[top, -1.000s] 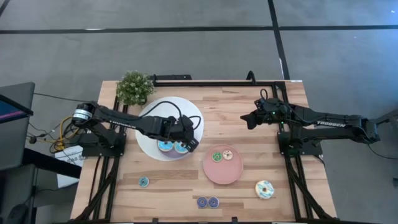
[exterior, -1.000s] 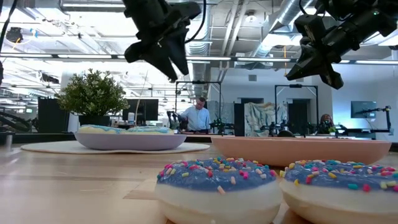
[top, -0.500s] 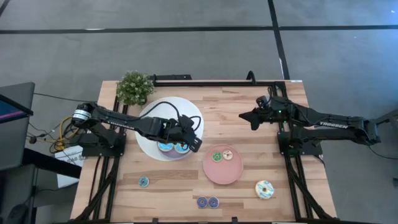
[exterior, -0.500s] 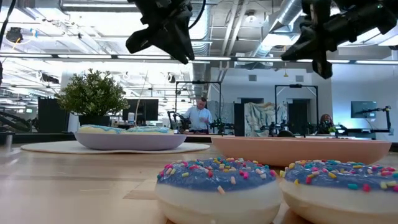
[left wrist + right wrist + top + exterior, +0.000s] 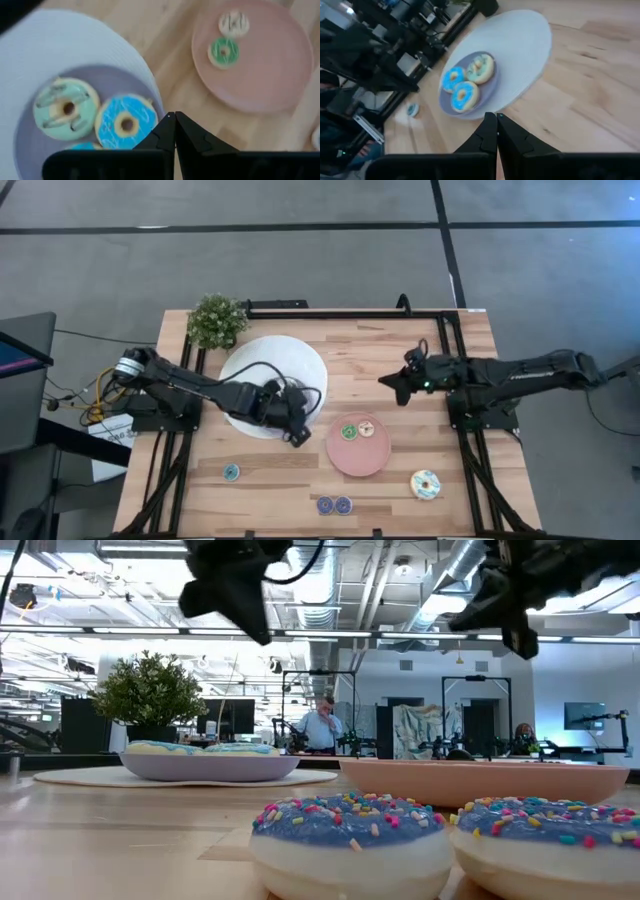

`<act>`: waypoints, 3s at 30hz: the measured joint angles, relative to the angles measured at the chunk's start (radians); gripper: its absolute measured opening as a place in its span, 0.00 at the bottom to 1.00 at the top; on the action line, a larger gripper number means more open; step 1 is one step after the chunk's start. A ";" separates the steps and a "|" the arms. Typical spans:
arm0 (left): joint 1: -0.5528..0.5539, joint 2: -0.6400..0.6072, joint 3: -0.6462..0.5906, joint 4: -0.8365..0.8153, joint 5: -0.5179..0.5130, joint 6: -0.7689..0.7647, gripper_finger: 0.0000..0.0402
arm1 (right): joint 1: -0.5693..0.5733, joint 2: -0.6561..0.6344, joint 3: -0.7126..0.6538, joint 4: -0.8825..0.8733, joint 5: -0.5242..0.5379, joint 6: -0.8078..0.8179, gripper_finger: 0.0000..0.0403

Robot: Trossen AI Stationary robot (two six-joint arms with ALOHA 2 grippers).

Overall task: Pick & Place donuts
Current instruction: Put the small light blue donut on the pink plate

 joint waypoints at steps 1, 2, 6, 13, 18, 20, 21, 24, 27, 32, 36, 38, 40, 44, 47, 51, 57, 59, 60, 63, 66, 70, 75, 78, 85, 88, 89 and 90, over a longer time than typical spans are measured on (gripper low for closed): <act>-0.009 -0.009 -0.022 0.005 0.010 0.000 0.00 | 0.030 0.031 0.018 0.002 0.029 0.009 0.00; -0.019 -0.022 -0.048 0.010 0.025 -0.004 0.00 | 0.059 0.061 0.036 -0.003 0.057 0.020 0.00; -0.068 -0.097 -0.170 0.097 0.052 -0.057 0.00 | 0.152 0.210 0.149 -0.029 0.133 0.060 0.00; -0.227 -0.278 -0.372 0.140 0.025 -0.165 0.00 | 0.270 0.493 0.461 -0.364 0.162 0.178 0.00; -0.336 -0.403 -0.465 0.134 0.070 -0.220 0.00 | 0.329 0.665 0.685 -0.638 0.158 0.301 0.00; -0.362 -0.434 -0.485 0.126 0.111 -0.234 0.00 | 0.349 0.714 0.749 -0.759 0.154 0.358 0.00; -0.373 -0.443 -0.491 0.118 0.127 -0.237 0.00 | 0.359 0.737 0.776 -0.792 0.154 0.386 0.00; -0.388 -0.451 -0.494 0.056 0.138 -0.235 0.01 | 0.390 0.778 0.815 -0.859 0.160 0.476 0.00; -0.387 -0.448 -0.494 -0.022 0.151 -0.266 0.05 | 0.423 0.785 0.820 -0.851 0.174 0.564 0.00; -0.387 -0.441 -0.494 -0.086 0.191 -0.325 0.18 | 0.466 0.805 0.819 -0.840 0.186 0.657 0.00; -0.388 -0.437 -0.494 -0.108 0.184 -0.369 0.31 | 0.480 0.817 0.819 -0.832 0.183 0.688 0.00; -0.388 -0.428 -0.494 -0.106 0.159 -0.386 0.38 | 0.484 0.825 0.821 -0.812 0.182 0.700 0.00; -0.388 -0.421 -0.494 -0.107 0.155 -0.415 0.44 | 0.488 0.829 0.819 -0.818 0.178 0.709 0.00; -0.390 -0.381 -0.494 -0.107 0.191 -0.464 0.53 | 0.501 0.831 0.819 -0.810 0.178 0.720 0.00; -0.393 -0.340 -0.494 -0.104 0.206 -0.509 0.55 | 0.503 0.832 0.819 -0.810 0.178 0.720 0.00; -0.414 -0.273 -0.494 -0.085 0.213 -0.604 0.55 | 0.501 0.832 0.819 -0.810 0.178 0.720 0.00; -0.471 -0.175 -0.487 -0.026 0.230 -0.708 0.53 | 0.499 0.832 0.819 -0.820 0.178 0.719 0.00; -0.488 -0.150 -0.471 -0.027 0.234 -0.729 0.53 | 0.499 0.832 0.819 -0.819 0.179 0.719 0.00; -0.493 -0.140 -0.463 -0.029 0.234 -0.731 0.53 | 0.499 0.832 0.819 -0.819 0.179 0.719 0.00; -0.504 -0.120 -0.449 -0.027 0.233 -0.738 0.53 | 0.499 0.832 0.819 -0.819 0.181 0.719 0.00; -0.509 -0.103 -0.451 -0.014 0.233 -0.733 0.53 | 0.499 0.832 0.819 -0.819 0.187 0.716 0.00; -0.509 -0.082 -0.452 -0.011 0.245 -0.716 0.53 | 0.497 0.832 0.819 -0.819 0.193 0.710 0.00; -0.509 -0.058 -0.452 -0.011 0.268 -0.704 0.57 | 0.492 0.832 0.819 -0.817 0.193 0.709 0.00; -0.509 -0.059 -0.452 -0.004 0.284 -0.698 0.62 | 0.492 0.832 0.819 -0.817 0.194 0.709 0.00; -0.508 -0.059 -0.452 0.007 0.290 -0.685 0.77 | 0.492 0.832 0.819 -0.816 0.194 0.709 0.00; -0.510 -0.059 -0.452 0.010 0.315 -0.688 0.82 | 0.492 0.832 0.819 -0.816 0.194 0.709 0.00; -0.513 -0.059 -0.452 0.010 0.328 -0.688 0.83 | 0.492 0.832 0.819 -0.816 0.194 0.709 0.00; -0.515 -0.059 -0.452 0.010 0.339 -0.688 0.83 | 0.492 0.832 0.819 -0.816 0.194 0.709 0.00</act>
